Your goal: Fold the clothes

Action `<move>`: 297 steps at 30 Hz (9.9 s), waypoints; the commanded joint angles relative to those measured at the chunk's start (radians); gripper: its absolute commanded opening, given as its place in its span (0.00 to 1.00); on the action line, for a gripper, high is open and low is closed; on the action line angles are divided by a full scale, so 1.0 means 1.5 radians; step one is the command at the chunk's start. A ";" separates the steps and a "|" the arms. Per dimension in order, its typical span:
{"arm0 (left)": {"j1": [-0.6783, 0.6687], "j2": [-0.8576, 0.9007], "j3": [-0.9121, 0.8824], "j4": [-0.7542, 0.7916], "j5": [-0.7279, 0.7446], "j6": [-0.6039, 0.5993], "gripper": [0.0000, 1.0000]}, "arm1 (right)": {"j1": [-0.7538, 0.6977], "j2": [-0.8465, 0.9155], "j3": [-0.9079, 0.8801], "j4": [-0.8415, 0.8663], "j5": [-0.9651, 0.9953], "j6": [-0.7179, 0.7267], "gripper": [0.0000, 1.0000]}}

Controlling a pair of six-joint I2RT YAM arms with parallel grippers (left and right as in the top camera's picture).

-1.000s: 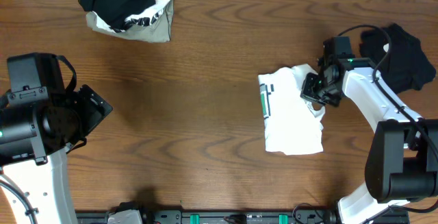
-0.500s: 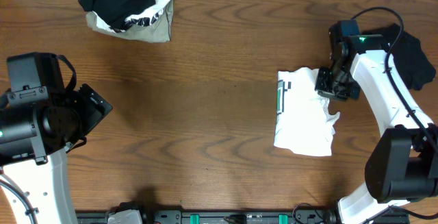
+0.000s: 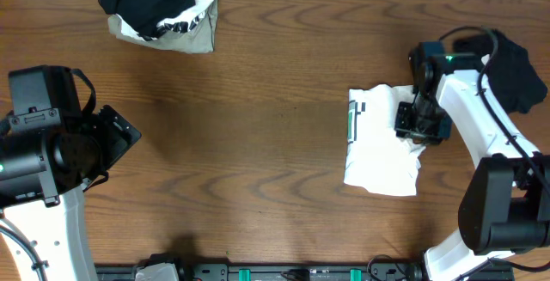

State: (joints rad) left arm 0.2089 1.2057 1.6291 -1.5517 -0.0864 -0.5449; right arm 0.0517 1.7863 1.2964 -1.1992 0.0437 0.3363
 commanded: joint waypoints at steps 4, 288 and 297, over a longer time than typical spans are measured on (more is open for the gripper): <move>0.004 0.002 -0.003 -0.001 -0.010 0.011 0.98 | 0.003 -0.004 -0.068 0.072 -0.154 -0.126 0.39; 0.004 0.037 -0.006 -0.007 -0.010 0.011 0.98 | 0.093 -0.218 -0.335 0.278 -0.196 0.379 0.46; 0.004 0.037 -0.006 -0.007 -0.010 0.011 0.98 | 0.093 -0.218 -0.339 0.305 -0.184 0.399 0.35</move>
State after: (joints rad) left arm 0.2089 1.2568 1.6268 -1.5593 -0.0860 -0.5419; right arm 0.1944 1.4696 0.7956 -0.7547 -0.2317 0.9112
